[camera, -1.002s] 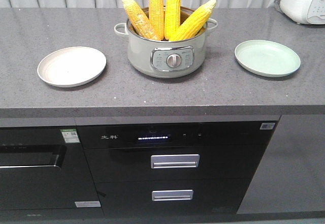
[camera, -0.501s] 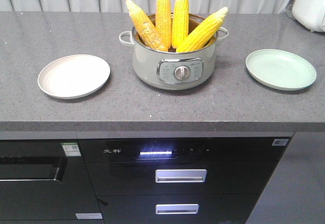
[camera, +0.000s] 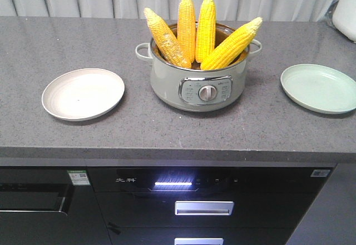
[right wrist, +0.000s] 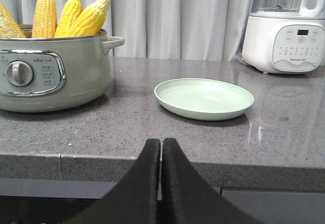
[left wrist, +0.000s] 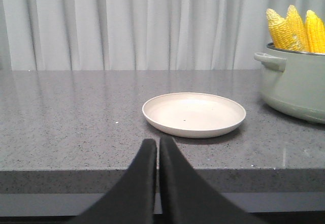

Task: Distribute corn equally
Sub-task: 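Drive the base up to the counter edge and stop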

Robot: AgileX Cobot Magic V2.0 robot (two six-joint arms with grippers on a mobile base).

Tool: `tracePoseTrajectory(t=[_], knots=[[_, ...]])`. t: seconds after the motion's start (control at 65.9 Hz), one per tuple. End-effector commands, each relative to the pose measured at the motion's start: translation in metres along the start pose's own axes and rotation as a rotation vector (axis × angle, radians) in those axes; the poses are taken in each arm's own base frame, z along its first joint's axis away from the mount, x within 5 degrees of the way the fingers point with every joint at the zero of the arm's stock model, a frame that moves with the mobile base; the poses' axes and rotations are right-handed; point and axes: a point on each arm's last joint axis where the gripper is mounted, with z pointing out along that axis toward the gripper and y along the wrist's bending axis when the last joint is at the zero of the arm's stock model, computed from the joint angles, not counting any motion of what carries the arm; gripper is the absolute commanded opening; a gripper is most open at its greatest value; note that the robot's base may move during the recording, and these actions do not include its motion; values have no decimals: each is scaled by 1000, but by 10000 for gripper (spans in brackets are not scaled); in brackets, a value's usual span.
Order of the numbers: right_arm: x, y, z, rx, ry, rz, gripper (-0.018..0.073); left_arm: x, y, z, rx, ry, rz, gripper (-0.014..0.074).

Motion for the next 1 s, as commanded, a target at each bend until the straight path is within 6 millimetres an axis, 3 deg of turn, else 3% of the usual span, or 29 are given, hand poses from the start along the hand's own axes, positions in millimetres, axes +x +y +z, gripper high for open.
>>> tracePoseTrajectory(t=[0.0, 0.987], knots=[[-4, 1, 0, -3, -69, -7, -6, -4, 0, -1, 1, -82, -10, -6], [-4, 1, 0, -3, -69, -7, -6, -4, 0, -1, 1, -82, -10, -6]])
